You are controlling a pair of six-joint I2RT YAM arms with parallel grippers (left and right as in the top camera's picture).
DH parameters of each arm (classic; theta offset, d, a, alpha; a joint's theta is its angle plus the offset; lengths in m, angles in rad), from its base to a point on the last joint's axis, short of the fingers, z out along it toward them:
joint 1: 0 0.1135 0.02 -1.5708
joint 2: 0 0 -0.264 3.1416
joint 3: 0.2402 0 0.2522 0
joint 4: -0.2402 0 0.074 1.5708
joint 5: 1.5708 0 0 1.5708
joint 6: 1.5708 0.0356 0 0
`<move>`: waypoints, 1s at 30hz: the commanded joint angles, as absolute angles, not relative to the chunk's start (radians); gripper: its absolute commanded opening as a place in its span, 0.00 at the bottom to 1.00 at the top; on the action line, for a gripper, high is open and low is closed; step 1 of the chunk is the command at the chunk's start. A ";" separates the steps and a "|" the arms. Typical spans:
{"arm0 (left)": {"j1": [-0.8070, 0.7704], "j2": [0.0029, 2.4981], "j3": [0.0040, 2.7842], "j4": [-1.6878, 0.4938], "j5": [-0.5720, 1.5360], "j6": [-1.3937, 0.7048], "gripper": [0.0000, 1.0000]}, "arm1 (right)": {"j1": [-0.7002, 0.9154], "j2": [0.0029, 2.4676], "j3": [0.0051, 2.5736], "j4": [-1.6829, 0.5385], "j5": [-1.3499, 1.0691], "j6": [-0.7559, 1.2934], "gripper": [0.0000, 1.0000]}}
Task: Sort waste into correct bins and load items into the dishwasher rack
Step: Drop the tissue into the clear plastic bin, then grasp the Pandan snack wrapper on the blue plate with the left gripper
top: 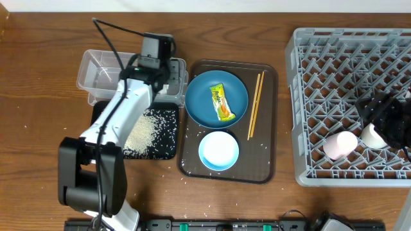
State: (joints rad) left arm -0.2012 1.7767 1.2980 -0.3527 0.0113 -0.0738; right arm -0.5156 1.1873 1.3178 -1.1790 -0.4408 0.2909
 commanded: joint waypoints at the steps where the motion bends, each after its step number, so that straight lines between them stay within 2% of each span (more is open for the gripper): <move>1: -0.191 1.757 1.301 -0.375 0.093 -0.076 0.63 | -0.501 1.190 1.328 -1.182 -0.445 0.276 0.71; 10: -0.354 1.632 1.307 -0.485 0.116 -0.133 0.65 | -0.501 1.190 1.328 -1.190 -0.445 0.276 0.71; 14: -0.470 1.687 1.284 -0.485 0.109 -0.141 0.65 | -0.501 1.190 1.328 -1.190 -0.445 0.276 0.71; 18: -0.546 1.803 1.282 -0.465 0.006 -0.232 0.65 | -0.501 1.190 1.328 -1.204 -0.445 0.275 0.71; 28: -0.588 2.022 1.282 -0.384 0.014 -0.359 0.65 | -0.501 1.190 1.328 -1.223 -0.445 0.275 0.71; 30: -0.588 2.037 1.282 -0.383 0.015 -0.373 0.61 | -0.501 1.190 1.328 -1.224 -0.445 0.275 0.71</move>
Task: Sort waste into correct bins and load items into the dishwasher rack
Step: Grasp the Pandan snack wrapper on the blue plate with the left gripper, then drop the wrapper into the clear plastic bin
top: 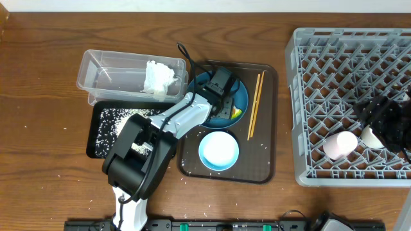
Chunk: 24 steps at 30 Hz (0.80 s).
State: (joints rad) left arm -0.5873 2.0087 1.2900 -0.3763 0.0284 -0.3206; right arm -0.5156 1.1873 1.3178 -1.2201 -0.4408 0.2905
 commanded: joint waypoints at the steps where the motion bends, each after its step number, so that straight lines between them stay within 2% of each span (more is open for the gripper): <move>1: -0.588 2.041 1.282 -0.383 0.015 -0.373 0.55 | -0.501 1.190 1.328 -1.224 -0.445 0.275 0.71; 4: -0.588 2.037 1.284 -0.384 0.025 -0.373 0.23 | -0.501 1.190 1.328 -1.224 -0.445 0.275 0.71; 6: -0.586 2.019 1.293 -0.385 0.062 -0.372 0.08 | -0.501 1.190 1.328 -1.227 -0.445 0.275 0.71; 14: -0.542 1.769 1.310 -0.411 0.112 -0.372 0.06 | -0.501 1.190 1.327 -1.227 -0.445 0.275 0.71; 18: -0.469 1.650 1.310 -0.436 0.052 -0.372 0.06 | -0.501 1.190 1.328 -1.227 -0.445 0.275 0.71; 24: -0.317 1.649 1.303 -0.513 -0.056 -0.439 0.06 | -0.501 1.190 1.328 -1.227 -0.445 0.275 0.71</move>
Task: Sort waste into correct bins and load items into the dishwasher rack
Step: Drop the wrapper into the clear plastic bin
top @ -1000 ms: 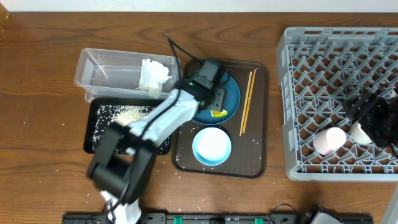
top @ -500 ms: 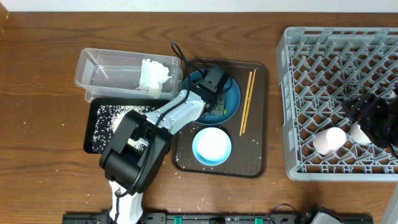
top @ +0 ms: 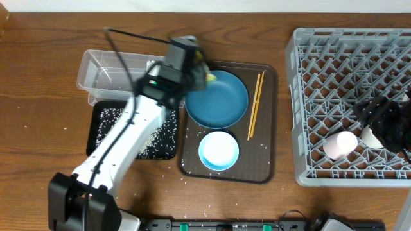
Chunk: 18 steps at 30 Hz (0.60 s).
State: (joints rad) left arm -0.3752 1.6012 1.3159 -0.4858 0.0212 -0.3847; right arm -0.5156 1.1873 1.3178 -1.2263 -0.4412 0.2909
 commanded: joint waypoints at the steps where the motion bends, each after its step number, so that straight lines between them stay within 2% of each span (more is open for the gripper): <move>1: -0.287 1.665 1.297 -0.512 -0.055 -0.458 0.06 | -0.501 1.190 1.327 -1.227 -0.445 0.275 0.71; 5: -0.194 1.734 1.296 -0.504 -0.053 -0.470 0.06 | -0.501 1.190 1.328 -1.227 -0.445 0.275 0.71; 6: -0.178 1.745 1.296 -0.503 -0.051 -0.470 0.13 | -0.501 1.190 1.328 -1.227 -0.445 0.275 0.71; 7: -0.165 1.752 1.296 -0.500 -0.041 -0.469 0.39 | -0.501 1.190 1.327 -1.227 -0.445 0.275 0.71; 8: -0.152 1.754 1.297 -0.500 -0.030 -0.469 0.52 | -0.501 1.190 1.328 -1.227 -0.445 0.275 0.71; 9: -0.143 1.752 1.299 -0.501 -0.023 -0.469 0.56 | -0.501 1.190 1.328 -1.227 -0.445 0.275 0.71; 18: -0.180 1.575 1.341 -0.577 0.173 -0.340 0.59 | -0.481 1.190 1.328 -1.231 -0.446 0.273 0.70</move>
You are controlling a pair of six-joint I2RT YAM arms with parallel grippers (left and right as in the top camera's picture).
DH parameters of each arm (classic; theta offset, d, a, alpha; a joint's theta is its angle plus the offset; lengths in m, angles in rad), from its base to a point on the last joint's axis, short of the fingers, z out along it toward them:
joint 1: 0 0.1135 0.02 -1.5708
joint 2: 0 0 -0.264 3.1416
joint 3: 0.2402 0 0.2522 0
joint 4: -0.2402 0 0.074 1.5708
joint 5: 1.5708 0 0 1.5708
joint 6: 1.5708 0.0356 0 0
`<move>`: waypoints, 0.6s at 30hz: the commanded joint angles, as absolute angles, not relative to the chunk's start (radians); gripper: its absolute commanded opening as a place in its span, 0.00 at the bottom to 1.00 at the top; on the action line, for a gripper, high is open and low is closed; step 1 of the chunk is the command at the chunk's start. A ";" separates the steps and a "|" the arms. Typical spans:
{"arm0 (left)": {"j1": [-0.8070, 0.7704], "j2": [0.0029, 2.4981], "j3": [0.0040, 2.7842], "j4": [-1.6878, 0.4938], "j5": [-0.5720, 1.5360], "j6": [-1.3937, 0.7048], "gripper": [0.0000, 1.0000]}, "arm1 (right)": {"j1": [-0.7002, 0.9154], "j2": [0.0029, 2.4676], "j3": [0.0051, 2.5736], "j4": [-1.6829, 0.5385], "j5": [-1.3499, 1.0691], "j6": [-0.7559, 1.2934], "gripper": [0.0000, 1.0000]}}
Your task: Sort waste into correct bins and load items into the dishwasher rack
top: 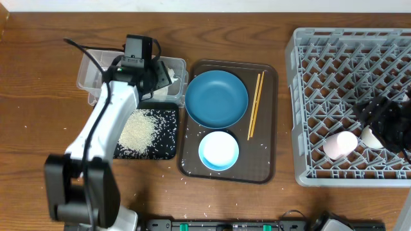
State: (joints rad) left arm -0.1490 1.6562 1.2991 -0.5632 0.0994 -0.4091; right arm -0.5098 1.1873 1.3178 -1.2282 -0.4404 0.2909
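Note:
My left arm reaches over the clear plastic bin at the back left, and my left gripper hangs over the bin's right half. Its fingers are hidden under the wrist. No wrapper shows. A crumpled white tissue lies in the bin's right end. The blue plate on the brown tray is bare. A light blue bowl and wooden chopsticks share that tray. My right gripper rests in the grey dishwasher rack, beside a white cup and a pink cup.
A black tray with spilled rice lies in front of the clear bin, partly under my left arm. Loose rice grains dot the wooden table near the front edge. The rack fills the right side.
My left gripper has moved left, from the plate's back left edge with the green wrapper in it to over the clear bin. The wrapper no longer shows. The right arm is unchanged.
My left gripper was over the clear bin's right end while a green wrapper lay on the blue plate. Then it was down on the plate at the wrapper. Then it held the wrapper off the plate, which lay bare. Now it is over the bin.

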 commanded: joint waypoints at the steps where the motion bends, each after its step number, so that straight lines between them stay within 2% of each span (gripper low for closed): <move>1: -0.206 1.549 1.341 -0.597 0.173 -0.307 0.59 | -0.467 1.190 1.327 -1.231 -0.452 0.256 0.71; 10: -0.478 1.551 1.341 -0.733 0.169 -0.087 0.58 | -0.332 1.190 1.327 -1.219 -0.418 0.202 0.72; 16: -0.632 1.619 1.341 -0.707 0.023 -0.083 0.59 | -0.318 1.190 1.328 -1.223 -0.404 0.204 0.73; 18: -0.655 1.621 1.341 -0.711 0.002 -0.083 0.56 | -0.318 1.190 1.328 -1.228 -0.405 0.204 0.73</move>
State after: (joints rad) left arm -0.6304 1.6150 1.3331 -0.7071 0.0910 -0.1131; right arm -0.3294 1.1873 1.3178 -1.2224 -0.4126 0.2222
